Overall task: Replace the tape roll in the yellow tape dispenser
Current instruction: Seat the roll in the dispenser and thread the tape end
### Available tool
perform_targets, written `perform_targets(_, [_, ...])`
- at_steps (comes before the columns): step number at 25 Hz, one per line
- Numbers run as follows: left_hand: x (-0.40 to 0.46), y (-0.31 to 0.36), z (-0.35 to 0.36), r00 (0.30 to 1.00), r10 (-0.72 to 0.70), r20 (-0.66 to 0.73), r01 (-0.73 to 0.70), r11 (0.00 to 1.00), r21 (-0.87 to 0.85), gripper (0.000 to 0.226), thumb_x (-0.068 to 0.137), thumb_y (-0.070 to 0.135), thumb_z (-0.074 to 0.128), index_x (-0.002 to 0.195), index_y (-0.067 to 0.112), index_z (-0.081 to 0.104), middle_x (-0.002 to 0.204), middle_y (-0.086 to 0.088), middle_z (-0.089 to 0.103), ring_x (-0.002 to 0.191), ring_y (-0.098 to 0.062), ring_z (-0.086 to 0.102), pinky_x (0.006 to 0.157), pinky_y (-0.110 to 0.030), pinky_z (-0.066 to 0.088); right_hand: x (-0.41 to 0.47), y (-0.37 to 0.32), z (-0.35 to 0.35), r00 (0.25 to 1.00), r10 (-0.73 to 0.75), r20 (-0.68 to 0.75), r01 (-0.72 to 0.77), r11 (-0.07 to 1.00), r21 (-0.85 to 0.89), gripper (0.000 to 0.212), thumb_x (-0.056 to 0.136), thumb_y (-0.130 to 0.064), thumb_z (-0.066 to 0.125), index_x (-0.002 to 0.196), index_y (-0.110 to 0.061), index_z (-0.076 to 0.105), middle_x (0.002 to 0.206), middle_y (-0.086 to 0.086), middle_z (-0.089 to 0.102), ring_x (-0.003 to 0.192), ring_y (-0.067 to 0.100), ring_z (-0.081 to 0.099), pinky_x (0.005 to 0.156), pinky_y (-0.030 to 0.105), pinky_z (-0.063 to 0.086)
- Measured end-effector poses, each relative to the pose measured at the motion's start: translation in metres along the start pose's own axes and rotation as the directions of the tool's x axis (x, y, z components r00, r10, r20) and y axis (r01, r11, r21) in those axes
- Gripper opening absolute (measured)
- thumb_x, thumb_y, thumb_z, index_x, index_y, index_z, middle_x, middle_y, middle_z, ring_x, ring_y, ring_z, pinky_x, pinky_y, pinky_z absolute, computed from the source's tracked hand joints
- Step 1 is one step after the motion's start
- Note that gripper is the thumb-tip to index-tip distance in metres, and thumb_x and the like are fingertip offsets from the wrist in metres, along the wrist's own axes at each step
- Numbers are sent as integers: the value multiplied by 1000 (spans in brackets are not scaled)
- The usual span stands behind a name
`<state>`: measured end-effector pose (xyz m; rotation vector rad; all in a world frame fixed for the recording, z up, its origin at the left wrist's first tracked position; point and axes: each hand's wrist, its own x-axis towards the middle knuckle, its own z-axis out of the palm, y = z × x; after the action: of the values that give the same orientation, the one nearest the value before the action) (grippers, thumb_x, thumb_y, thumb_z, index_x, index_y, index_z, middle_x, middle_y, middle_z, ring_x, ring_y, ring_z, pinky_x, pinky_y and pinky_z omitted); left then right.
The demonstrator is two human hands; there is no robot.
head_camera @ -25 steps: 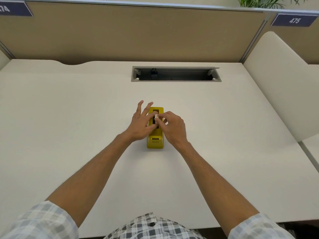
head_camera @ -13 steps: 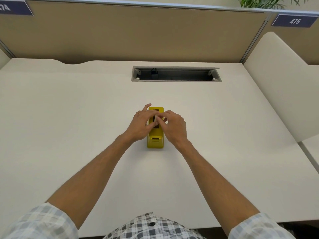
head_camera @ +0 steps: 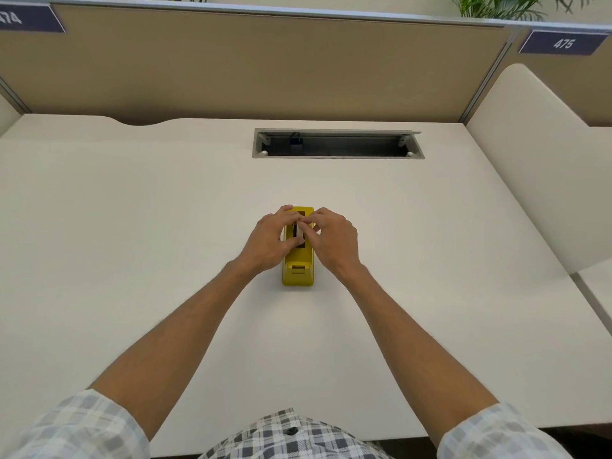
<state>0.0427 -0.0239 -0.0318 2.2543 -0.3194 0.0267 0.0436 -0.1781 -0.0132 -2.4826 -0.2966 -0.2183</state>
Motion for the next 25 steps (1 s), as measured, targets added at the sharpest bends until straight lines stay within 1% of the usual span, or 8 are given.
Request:
perform_targets(2, [0,2,1,999,-22,-27,21,1000,-11,43,86,20,70,127,18,59,136,1,57,140,-12,33,109,-43,38,-1,1,0,1000,-8,10,8,1000,5,19,94,-32,58,99,-23,74,98,-7,69,79,14,66,64,29,46])
perform_targets(5, [-1,1,6,998,-20,-58,26,994,110,49,90,34,63,135,16,52,146,-2,45,144,-15,23,111,-40,32,-3,0,-1,1000,-10,9,10,1000,14,18,93,-32,59,96,-22,74,97,-6,69,80,13,67,65,28,46])
perform_targets(7, [-3,-1,9,998,-6,-65,16,987,162,46,92,37,58,132,14,55,146,-2,44,146,-16,18,111,-42,30,-4,-1,0,1000,5,6,-5,1000,21,19,93,-33,59,95,-21,74,97,-5,70,81,14,67,68,30,49])
perform_targets(14, [-10,2,10,992,36,-123,-28,998,61,37,91,22,62,126,9,61,135,-2,58,142,-17,31,112,-45,35,-7,-4,3,992,126,-2,-125,991,51,25,91,-40,59,89,-22,75,92,-3,72,81,17,66,72,35,53])
perform_targets(16, [-10,4,9,993,19,-119,-15,1000,27,40,92,24,61,130,9,57,140,-3,54,143,-16,29,113,-44,35,-6,-3,3,990,144,1,-144,988,54,25,91,-40,59,90,-21,75,92,-3,72,82,17,66,73,36,53])
perform_targets(19, [-10,3,4,999,-41,-29,42,998,49,51,97,31,53,143,11,42,153,-1,36,147,-15,16,117,-45,26,-7,-3,4,989,150,8,-150,986,70,22,90,-38,60,91,-21,74,94,-2,72,83,18,66,75,37,53])
perform_targets(21, [-9,2,3,1000,-28,-6,28,998,64,48,97,31,51,140,12,46,153,0,37,147,-15,16,117,-47,25,-8,-3,4,988,157,8,-158,985,74,23,90,-39,60,91,-21,74,94,-3,72,84,18,66,76,37,53])
perform_targets(25, [-13,2,6,998,1,-63,-1,1000,4,39,94,27,58,131,14,56,143,1,50,145,-15,24,114,-46,31,-7,-3,2,985,172,8,-172,982,75,27,91,-42,58,93,-20,74,93,-2,72,84,18,67,76,38,53])
